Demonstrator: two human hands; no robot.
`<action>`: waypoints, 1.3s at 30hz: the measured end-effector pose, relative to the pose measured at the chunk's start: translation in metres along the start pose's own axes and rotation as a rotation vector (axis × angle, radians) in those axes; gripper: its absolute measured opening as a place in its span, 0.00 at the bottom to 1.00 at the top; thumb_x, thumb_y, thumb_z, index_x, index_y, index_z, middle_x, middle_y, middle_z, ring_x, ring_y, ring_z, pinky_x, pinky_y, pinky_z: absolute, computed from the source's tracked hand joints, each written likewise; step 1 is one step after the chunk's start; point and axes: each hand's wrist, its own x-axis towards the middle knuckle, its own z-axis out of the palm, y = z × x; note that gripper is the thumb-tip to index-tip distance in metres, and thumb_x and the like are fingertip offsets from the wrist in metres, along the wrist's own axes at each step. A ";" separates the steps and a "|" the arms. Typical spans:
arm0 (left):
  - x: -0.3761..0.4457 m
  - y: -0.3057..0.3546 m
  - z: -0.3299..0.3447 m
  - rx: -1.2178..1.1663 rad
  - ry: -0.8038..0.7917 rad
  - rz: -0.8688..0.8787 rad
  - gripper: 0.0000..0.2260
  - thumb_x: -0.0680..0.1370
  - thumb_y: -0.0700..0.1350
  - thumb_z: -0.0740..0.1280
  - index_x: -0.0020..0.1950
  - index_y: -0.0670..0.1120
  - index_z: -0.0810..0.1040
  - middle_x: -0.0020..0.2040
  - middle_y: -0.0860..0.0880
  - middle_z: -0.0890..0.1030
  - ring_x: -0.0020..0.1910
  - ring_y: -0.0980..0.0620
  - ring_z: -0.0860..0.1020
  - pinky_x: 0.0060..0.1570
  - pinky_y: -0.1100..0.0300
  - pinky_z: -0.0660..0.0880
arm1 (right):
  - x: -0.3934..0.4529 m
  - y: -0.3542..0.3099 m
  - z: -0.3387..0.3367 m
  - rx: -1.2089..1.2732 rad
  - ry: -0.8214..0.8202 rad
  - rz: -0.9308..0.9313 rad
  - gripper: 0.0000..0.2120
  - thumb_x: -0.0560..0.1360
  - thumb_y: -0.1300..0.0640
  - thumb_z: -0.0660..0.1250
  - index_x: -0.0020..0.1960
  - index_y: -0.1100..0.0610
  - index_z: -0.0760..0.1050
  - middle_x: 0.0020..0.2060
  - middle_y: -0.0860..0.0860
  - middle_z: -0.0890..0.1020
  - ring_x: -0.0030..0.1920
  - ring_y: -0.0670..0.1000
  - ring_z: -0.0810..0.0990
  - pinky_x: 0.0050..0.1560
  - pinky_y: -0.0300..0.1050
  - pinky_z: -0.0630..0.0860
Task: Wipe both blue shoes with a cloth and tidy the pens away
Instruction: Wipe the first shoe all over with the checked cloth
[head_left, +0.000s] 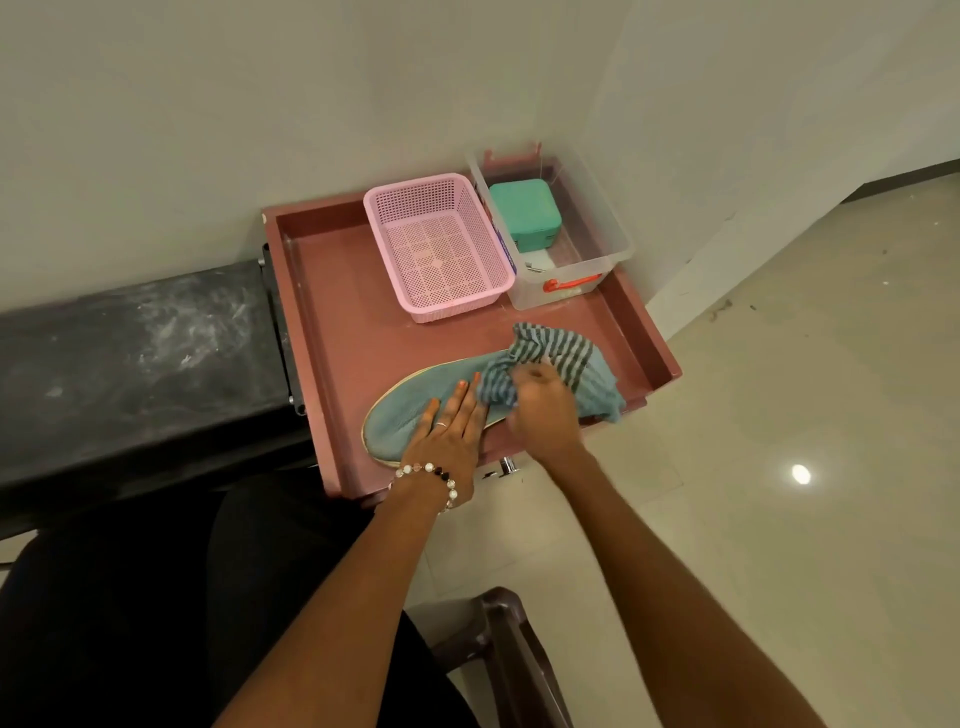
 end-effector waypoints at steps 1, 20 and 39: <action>0.000 0.000 0.000 -0.019 -0.003 0.004 0.44 0.76 0.41 0.63 0.75 0.42 0.30 0.76 0.47 0.29 0.76 0.47 0.33 0.74 0.48 0.38 | -0.002 0.014 -0.007 -0.019 -0.027 -0.073 0.21 0.71 0.67 0.63 0.63 0.63 0.74 0.60 0.62 0.75 0.60 0.60 0.74 0.64 0.46 0.66; -0.001 0.001 -0.007 0.046 -0.093 0.007 0.38 0.77 0.46 0.62 0.78 0.39 0.41 0.79 0.43 0.46 0.78 0.45 0.42 0.74 0.47 0.35 | 0.011 -0.005 0.027 -0.072 -0.074 -0.251 0.33 0.68 0.59 0.49 0.71 0.68 0.63 0.71 0.64 0.64 0.75 0.60 0.57 0.73 0.47 0.42; 0.000 -0.001 -0.002 -0.046 -0.007 -0.003 0.44 0.77 0.44 0.63 0.74 0.44 0.28 0.74 0.49 0.26 0.76 0.48 0.32 0.73 0.50 0.37 | -0.028 0.012 -0.010 0.960 0.124 0.492 0.17 0.75 0.71 0.55 0.57 0.62 0.77 0.44 0.59 0.81 0.40 0.53 0.81 0.40 0.44 0.76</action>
